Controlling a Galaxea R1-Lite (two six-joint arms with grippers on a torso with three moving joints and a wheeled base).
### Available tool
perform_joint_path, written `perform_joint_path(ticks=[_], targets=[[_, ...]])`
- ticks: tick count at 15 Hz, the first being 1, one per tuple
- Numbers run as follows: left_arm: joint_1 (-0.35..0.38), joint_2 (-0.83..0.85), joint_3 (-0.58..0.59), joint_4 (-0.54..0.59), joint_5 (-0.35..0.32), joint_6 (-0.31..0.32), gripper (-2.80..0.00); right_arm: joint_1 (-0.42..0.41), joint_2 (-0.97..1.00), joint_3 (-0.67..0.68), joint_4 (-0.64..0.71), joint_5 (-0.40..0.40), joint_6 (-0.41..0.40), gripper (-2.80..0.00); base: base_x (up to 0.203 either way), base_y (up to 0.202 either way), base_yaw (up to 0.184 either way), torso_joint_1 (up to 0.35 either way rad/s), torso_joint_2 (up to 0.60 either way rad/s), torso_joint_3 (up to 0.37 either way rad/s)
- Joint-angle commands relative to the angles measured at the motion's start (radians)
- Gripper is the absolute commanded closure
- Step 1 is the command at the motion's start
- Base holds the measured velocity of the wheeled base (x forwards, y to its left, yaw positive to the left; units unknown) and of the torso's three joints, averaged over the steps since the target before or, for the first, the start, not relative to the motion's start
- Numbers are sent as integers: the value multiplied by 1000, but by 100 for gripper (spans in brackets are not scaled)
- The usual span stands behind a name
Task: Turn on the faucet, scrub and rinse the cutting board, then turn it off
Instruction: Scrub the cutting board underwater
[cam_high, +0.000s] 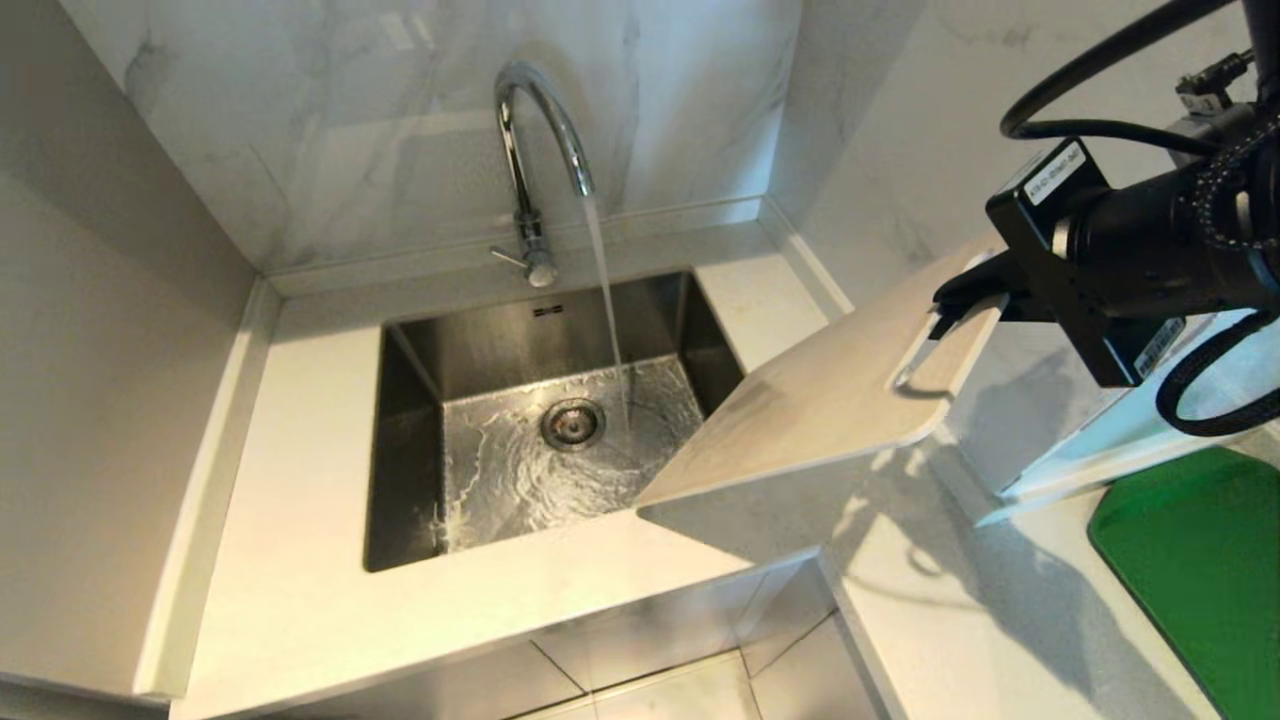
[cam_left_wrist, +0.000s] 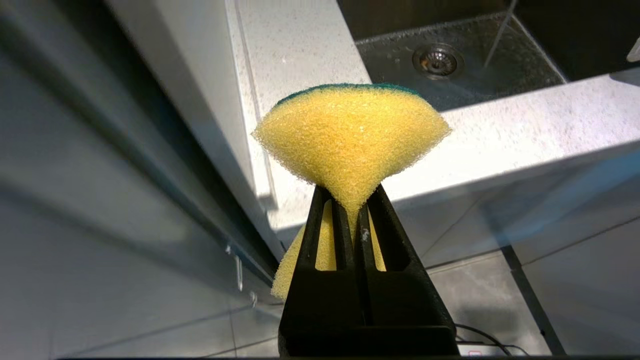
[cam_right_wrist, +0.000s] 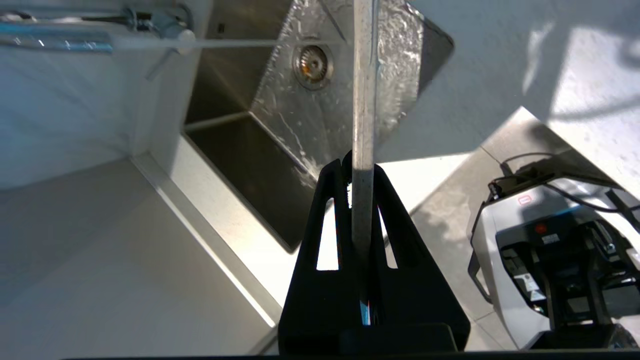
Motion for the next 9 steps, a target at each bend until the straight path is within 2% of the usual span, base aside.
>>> perform_joint_path(ticks=[1,7,9], targets=[[1,-4,2,0,0,0,0,0,-8,0,5,3,5,0,189,0,-4,2,2,2],[1,-4,2,0,0,-3,0,2,-6,1,5,6,6,0,210,0,-16,4,1,3],[1,-3,2,0,0,-2,0,1,-6,12,3,6,6,0,39,0,17,1,6,3]])
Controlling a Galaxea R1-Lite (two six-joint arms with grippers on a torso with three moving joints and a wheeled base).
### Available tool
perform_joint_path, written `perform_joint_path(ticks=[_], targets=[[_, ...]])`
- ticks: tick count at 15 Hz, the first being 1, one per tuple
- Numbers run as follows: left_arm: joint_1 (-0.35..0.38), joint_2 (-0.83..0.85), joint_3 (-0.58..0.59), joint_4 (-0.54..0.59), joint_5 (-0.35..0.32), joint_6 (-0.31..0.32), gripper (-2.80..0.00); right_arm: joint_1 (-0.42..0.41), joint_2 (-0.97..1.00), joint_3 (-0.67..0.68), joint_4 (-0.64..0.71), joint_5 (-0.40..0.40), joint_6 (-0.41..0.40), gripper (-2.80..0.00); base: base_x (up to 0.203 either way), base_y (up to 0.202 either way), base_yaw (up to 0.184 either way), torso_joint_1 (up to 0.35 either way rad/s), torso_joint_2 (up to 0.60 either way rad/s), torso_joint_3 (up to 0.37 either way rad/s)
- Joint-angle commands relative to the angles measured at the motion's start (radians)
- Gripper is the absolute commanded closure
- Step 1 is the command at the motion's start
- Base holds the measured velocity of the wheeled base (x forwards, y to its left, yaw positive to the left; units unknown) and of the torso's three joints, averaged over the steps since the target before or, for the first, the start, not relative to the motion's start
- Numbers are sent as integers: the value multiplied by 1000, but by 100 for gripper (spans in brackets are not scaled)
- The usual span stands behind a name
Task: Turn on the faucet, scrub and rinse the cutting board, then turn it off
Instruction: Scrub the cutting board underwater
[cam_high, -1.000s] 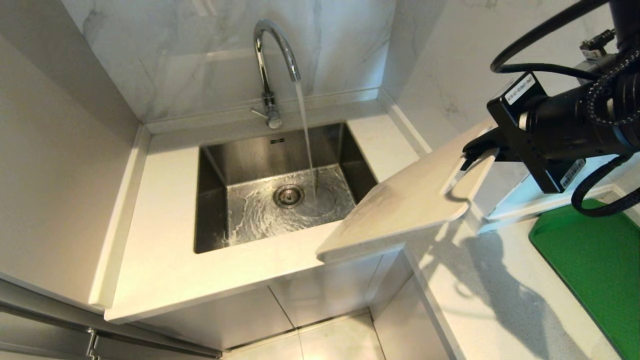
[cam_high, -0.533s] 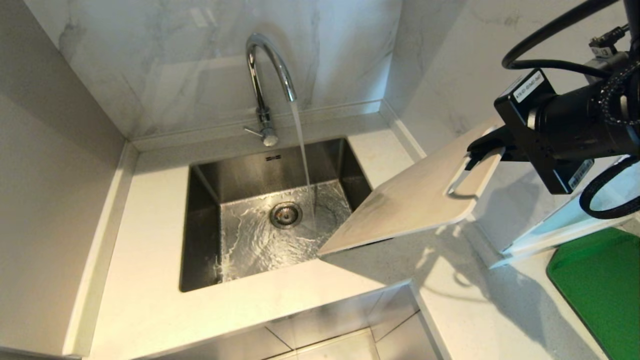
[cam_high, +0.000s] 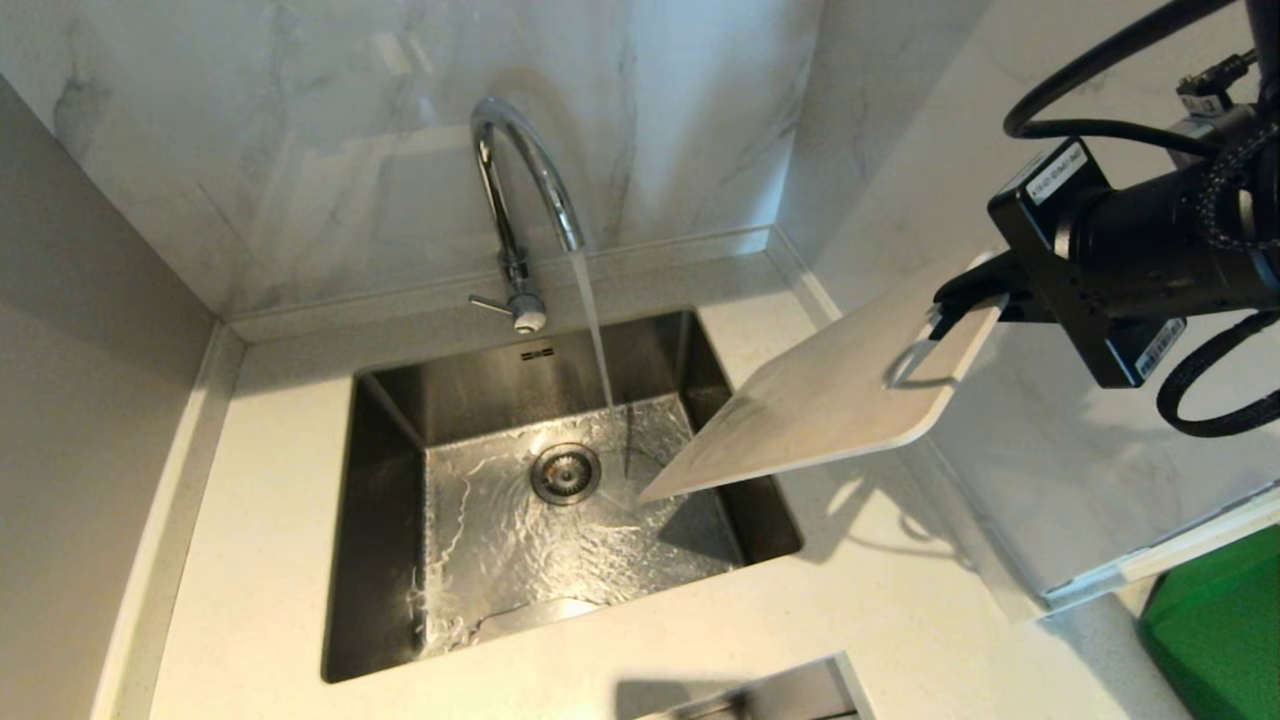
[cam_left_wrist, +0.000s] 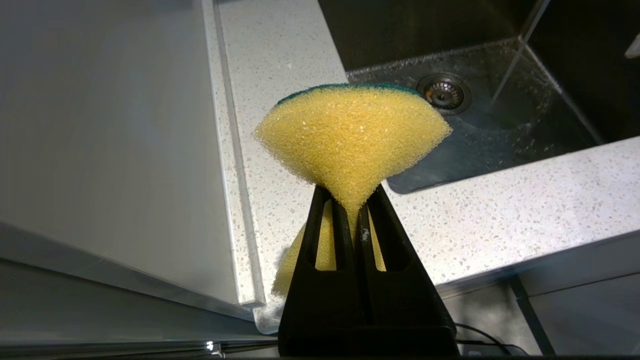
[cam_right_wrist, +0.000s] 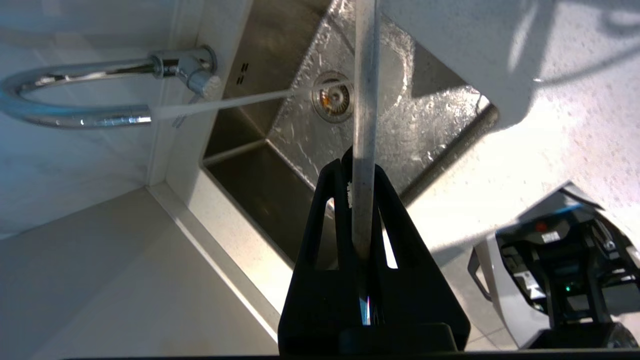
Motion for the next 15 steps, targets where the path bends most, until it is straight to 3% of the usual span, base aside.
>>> perform_joint_path(ticks=[1,15], targets=[[0,-4,2,0,1,0,0,0,0,13,1,2,5,0,0,0,0,0,0,0],[0,-4,2,0,1,0,0,2,7,15,0,3,4,0,0,0,0,0,0,0]])
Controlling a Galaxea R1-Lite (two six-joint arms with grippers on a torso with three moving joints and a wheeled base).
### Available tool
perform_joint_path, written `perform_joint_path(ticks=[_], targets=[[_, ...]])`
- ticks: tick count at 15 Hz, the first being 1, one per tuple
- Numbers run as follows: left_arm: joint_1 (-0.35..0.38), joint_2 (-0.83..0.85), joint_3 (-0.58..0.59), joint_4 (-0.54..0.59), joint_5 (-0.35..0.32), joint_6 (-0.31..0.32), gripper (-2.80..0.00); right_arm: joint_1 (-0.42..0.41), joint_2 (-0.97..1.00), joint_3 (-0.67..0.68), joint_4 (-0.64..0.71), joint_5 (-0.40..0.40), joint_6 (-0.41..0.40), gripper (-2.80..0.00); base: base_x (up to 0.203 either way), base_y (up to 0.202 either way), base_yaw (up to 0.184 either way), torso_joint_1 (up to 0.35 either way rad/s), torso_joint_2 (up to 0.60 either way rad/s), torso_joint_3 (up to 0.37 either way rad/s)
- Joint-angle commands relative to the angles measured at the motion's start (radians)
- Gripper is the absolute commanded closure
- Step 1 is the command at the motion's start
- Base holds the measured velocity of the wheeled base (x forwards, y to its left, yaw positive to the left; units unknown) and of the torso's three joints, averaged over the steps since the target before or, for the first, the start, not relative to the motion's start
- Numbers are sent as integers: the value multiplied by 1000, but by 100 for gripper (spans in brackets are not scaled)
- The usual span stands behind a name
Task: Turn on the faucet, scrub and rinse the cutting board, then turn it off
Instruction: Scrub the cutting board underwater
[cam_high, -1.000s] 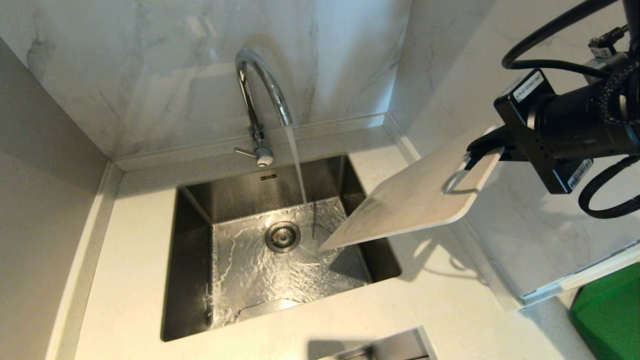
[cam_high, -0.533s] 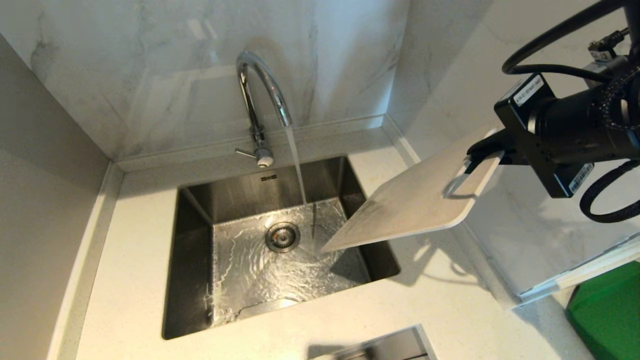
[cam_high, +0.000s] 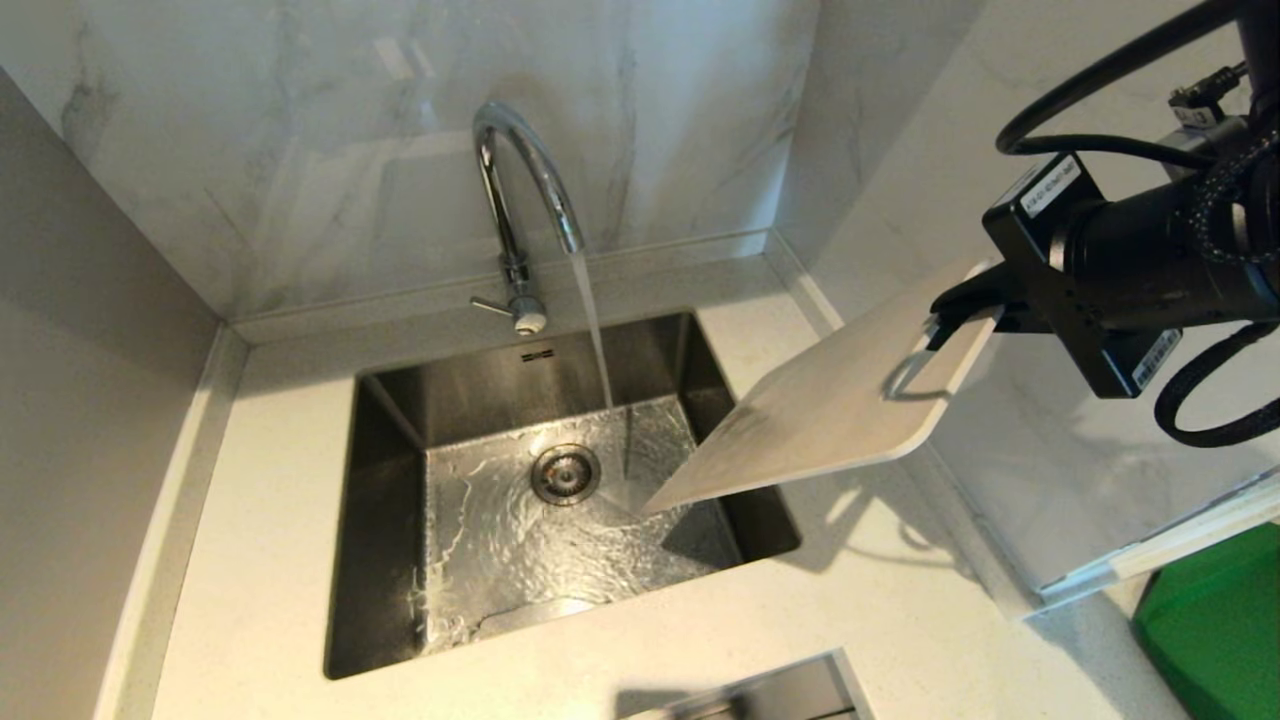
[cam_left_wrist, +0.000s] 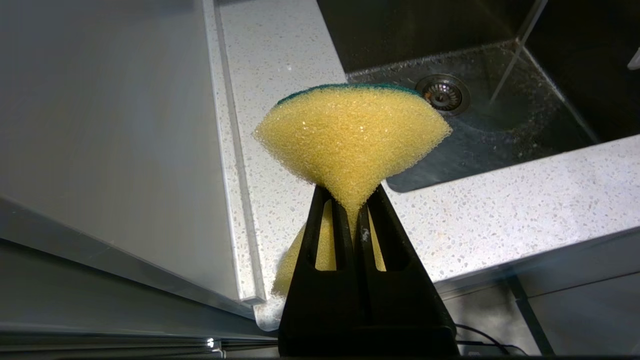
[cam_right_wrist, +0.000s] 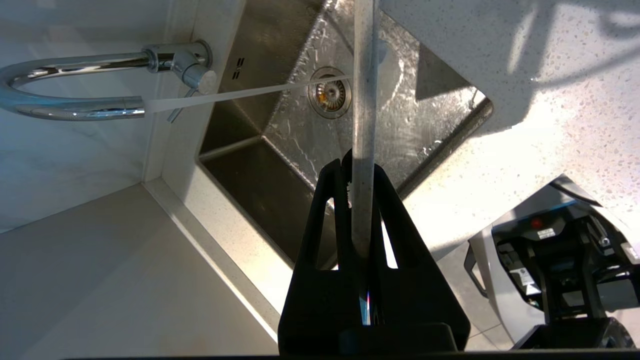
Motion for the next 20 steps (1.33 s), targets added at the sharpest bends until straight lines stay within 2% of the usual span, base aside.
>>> perform_joint_path(ticks=[1,5,8,14,20], targets=[[0,-4,2,0,0,0,0,0,5,0,0,5,7,0,0,0,0,0,0,0],[0,-4,2,0,0,0,0,0,32,-3,-41,52,9,0,0,0,0,0,0,0],[0,-4,2,0,0,0,0,0,90,-3,-167,52,9,0,0,0,0,0,0,0],[0,-4,2,0,0,-1,0,0,239,-20,-321,52,11,0,0,0,0,0,0,0],[0,-4,2,0,-1,-1,0,2,380,-104,-385,52,13,0,0,0,0,0,0,0]])
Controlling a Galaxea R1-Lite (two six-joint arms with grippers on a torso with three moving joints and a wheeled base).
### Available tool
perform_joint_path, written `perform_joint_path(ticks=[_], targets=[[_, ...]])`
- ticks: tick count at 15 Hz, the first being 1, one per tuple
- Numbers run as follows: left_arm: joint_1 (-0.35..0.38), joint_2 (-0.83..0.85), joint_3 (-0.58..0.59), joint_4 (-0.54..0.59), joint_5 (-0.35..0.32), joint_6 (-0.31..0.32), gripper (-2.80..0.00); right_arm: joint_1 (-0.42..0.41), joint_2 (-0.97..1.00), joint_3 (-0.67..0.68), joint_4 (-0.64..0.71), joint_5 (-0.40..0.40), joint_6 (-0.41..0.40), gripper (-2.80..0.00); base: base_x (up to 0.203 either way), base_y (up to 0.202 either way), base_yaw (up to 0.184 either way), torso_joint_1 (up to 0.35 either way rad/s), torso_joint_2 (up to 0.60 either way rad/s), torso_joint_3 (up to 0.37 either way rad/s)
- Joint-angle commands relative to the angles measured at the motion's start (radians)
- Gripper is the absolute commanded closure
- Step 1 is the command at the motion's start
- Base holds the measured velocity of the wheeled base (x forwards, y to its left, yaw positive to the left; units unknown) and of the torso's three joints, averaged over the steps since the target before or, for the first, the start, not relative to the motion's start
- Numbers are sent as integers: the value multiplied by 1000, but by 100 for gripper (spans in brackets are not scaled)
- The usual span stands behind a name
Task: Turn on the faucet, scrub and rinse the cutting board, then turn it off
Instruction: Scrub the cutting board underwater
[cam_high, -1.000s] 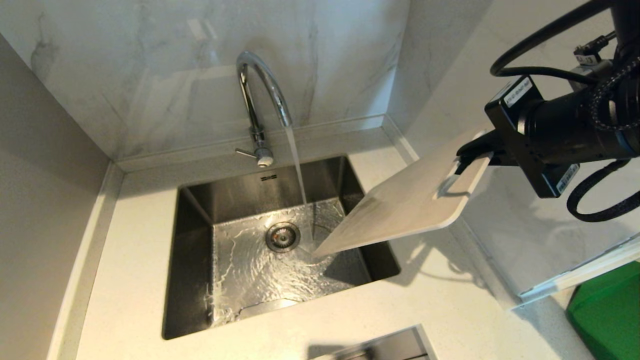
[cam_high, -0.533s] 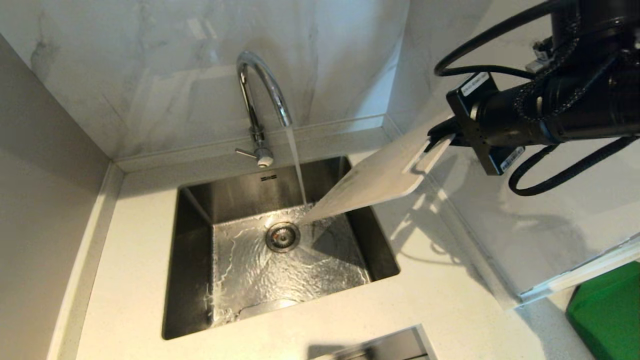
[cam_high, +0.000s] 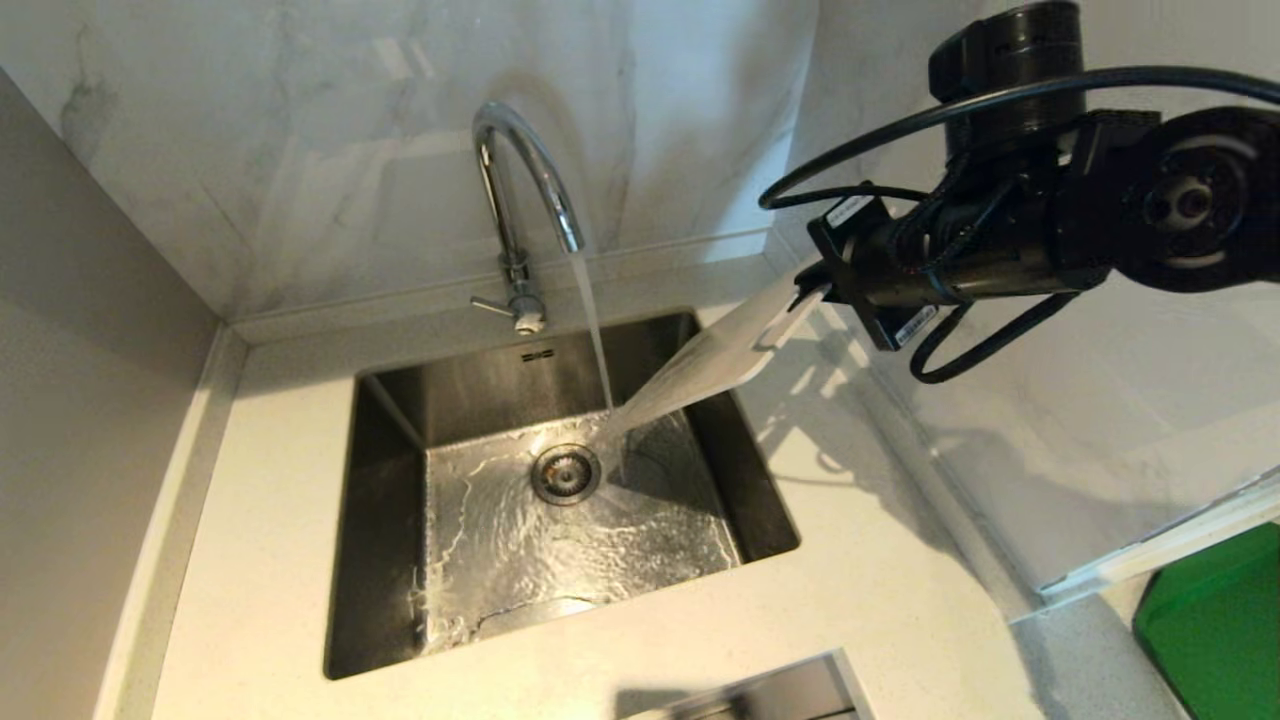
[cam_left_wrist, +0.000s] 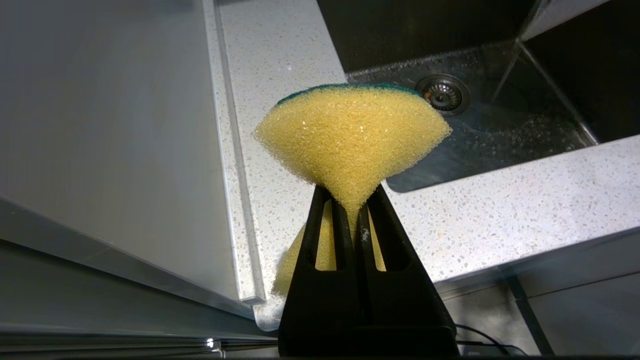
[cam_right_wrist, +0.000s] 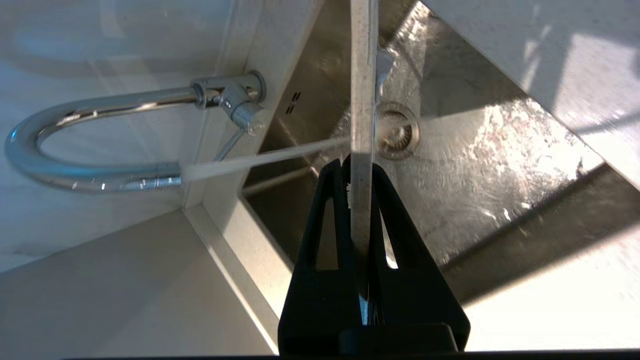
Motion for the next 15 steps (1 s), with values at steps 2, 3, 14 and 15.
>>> perform_joint_path(ticks=[2,3,14,15], targets=[[0,-4,2,0,0,0,0,7,103,-66,-13,1,7,0,0,0,0,0,0,0],[0,-4,2,1,1,1,0,9,126,-88,-14,2,10,0,0,0,0,0,0,0],[0,-4,2,1,3,1,0,97,239,-155,-89,52,54,0,0,0,0,0,0,0],[0,-4,2,1,3,1,0,97,239,-157,-89,52,53,0,0,0,0,0,0,0]])
